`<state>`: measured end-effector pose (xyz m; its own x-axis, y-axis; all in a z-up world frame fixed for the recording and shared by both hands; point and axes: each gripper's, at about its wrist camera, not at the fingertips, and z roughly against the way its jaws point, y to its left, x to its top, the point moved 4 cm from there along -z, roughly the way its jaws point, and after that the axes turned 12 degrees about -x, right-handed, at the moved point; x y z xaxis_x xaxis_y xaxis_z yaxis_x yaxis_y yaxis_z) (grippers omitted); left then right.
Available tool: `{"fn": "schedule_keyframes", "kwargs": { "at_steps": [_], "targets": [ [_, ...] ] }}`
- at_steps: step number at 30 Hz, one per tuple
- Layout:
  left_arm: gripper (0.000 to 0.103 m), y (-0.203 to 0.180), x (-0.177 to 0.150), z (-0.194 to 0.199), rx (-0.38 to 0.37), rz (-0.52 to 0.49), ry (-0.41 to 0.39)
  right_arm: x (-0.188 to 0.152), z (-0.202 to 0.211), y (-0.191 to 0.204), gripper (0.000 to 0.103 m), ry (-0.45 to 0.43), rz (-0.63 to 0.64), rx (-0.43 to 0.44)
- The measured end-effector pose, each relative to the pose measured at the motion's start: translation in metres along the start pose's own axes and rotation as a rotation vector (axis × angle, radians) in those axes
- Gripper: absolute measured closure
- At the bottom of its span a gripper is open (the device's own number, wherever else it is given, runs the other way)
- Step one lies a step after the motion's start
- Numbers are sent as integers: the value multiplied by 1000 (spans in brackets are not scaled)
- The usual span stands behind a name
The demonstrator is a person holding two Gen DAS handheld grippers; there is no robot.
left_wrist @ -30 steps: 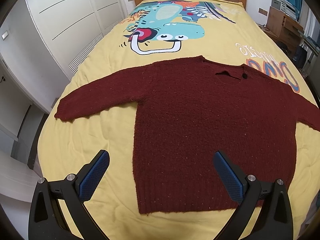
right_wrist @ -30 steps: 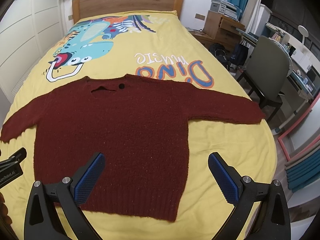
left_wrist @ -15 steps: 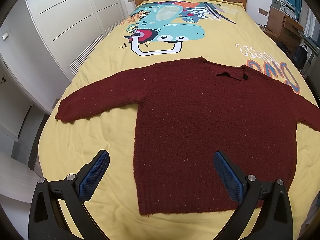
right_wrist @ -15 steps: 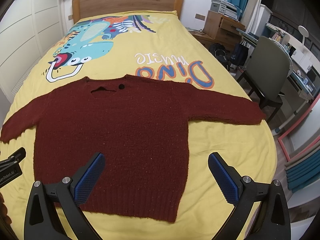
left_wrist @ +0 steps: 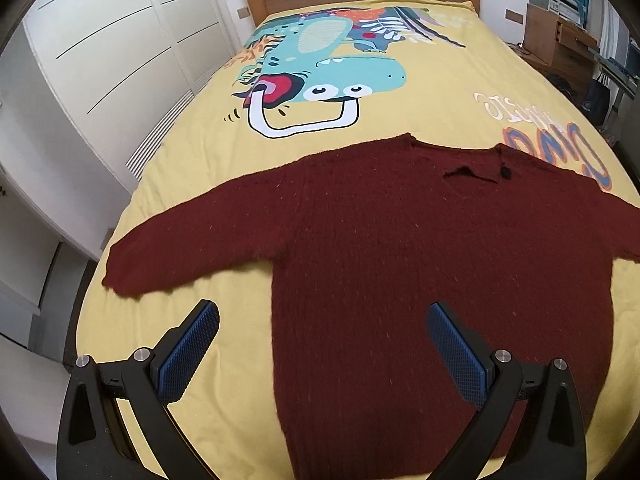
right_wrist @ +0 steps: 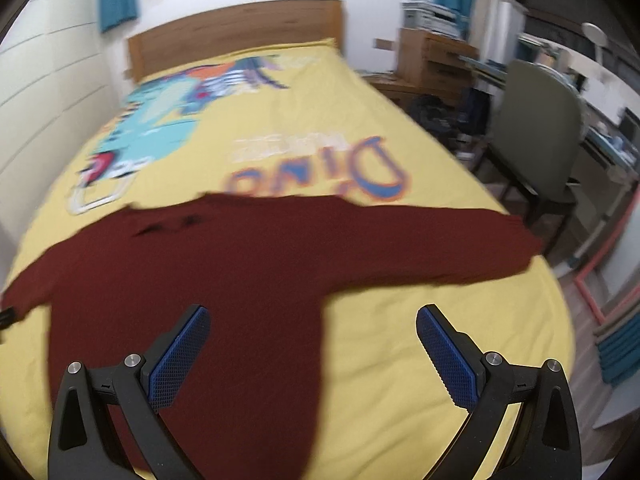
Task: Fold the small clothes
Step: 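Grasp the sweater sleeve cuff with the right gripper, then lift the sleeve with the right gripper and lay it across the sweater body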
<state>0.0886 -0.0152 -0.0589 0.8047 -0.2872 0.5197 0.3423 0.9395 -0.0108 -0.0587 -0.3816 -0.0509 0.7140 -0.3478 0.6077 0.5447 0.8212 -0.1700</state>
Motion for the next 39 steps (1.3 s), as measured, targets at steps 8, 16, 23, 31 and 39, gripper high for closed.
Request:
{"fn": "schedule_keyframes", "kwargs": {
  "at_steps": [8, 16, 23, 31, 39],
  "targets": [
    [1, 0, 12, -48, -7, 6, 66, 25, -123, -115, 0, 175, -240, -66],
    [1, -20, 8, -81, -21, -32, 121, 23, -207, -178, 0, 299, -383, -89],
    [1, -25, 7, -95, -37, -52, 125, 8, -247, -205, 2, 388, -470, -100],
    [1, -20, 2, -108, -15, -62, 143, 2, -276, -239, 33, 453, -591, -37],
    [1, -11, -4, -115, -3, -60, 154, 8, -277, -253, 91, 462, -634, 37]
  ]
}}
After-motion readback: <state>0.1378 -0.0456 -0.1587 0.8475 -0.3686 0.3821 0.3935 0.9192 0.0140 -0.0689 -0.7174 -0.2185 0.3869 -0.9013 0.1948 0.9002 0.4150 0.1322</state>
